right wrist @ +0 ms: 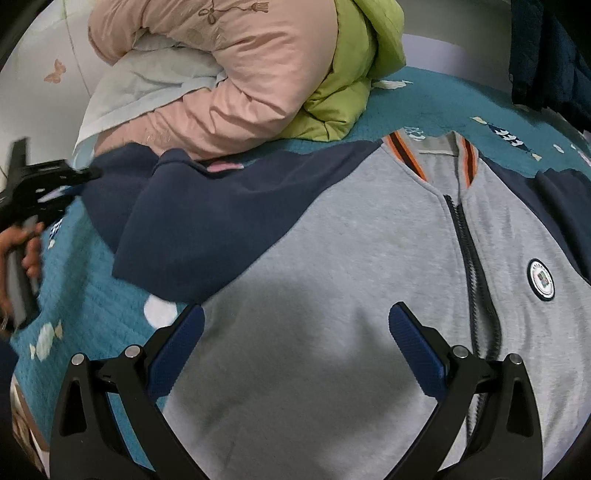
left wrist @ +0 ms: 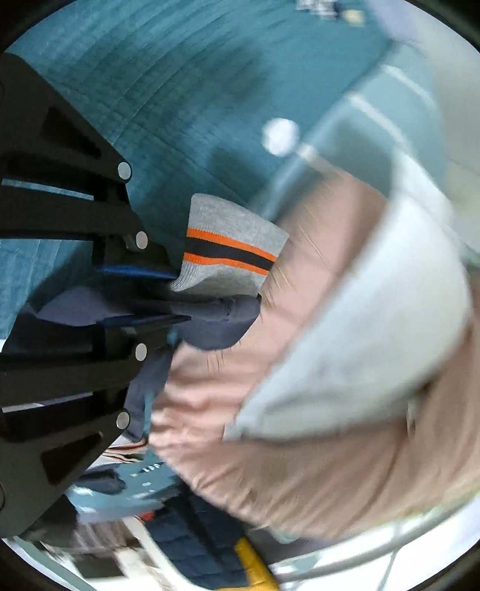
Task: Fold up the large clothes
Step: 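Lift the navy sleeve with the left tool and lay it across the jacket body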
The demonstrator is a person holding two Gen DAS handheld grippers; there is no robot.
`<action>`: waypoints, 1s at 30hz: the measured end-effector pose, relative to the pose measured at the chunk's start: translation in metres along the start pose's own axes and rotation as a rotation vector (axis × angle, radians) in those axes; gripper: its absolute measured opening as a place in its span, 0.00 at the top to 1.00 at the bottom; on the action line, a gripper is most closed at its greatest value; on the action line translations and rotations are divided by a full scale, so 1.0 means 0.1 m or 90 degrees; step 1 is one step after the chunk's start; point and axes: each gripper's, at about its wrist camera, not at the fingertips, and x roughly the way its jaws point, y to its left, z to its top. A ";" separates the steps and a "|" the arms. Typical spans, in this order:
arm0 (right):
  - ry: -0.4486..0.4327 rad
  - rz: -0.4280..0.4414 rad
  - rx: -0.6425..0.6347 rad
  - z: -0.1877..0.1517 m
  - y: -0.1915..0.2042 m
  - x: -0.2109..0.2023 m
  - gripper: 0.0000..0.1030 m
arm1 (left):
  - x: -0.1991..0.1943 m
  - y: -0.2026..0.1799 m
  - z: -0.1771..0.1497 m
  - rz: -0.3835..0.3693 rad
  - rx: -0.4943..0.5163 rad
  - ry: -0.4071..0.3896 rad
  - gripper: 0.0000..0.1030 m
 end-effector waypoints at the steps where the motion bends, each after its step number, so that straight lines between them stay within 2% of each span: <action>1: -0.008 -0.005 -0.001 0.01 0.02 0.01 0.07 | -0.09 -0.10 0.02 0.000 0.017 -0.009 0.84; 2: -0.017 -0.007 -0.003 0.04 0.05 0.04 0.09 | -0.20 -0.23 0.03 -0.006 0.035 -0.023 0.84; 4: -0.023 -0.001 0.002 0.11 0.09 0.10 0.29 | -0.32 -0.44 0.05 -0.013 0.068 -0.038 0.84; 5: -0.012 0.001 0.002 0.15 0.12 0.17 0.45 | -0.39 -0.57 0.05 -0.016 0.087 -0.046 0.84; 7: 0.015 0.032 0.015 0.20 0.14 0.32 0.64 | -0.48 -0.81 0.03 -0.031 0.117 -0.058 0.84; 8: 0.029 0.049 0.022 0.22 0.13 0.38 0.80 | -0.54 -0.89 0.02 -0.039 0.130 -0.062 0.84; 11: 0.075 0.121 0.045 0.23 0.15 0.59 0.92 | -0.73 -1.21 0.00 -0.071 0.161 -0.080 0.84; 14: 0.102 0.140 0.059 0.21 0.16 0.75 0.94 | -0.80 -1.51 -0.06 -0.105 0.181 -0.083 0.84; 16: 0.112 0.144 0.079 0.20 0.13 0.85 1.00 | -0.84 -1.75 -0.12 -0.138 0.195 -0.083 0.84; 19: 0.120 0.188 0.134 0.20 -0.01 0.91 1.00 | -0.79 -2.07 -0.26 -0.171 0.207 -0.075 0.84; 21: 0.104 0.226 0.164 0.19 -0.14 0.80 0.96 | -0.66 -2.30 -0.39 -0.198 0.198 -0.051 0.84; 23: 0.077 0.227 0.166 0.16 -0.27 0.60 0.95 | -0.51 -2.52 -0.53 -0.202 0.204 -0.035 0.84; 26: 0.028 0.206 0.165 0.09 -0.60 0.17 0.95 | -0.27 -2.90 -0.78 -0.193 0.225 -0.022 0.84; 30: -0.005 0.126 0.150 -0.03 -1.22 -0.30 0.94 | 0.16 -3.31 -1.14 -0.179 0.221 0.005 0.84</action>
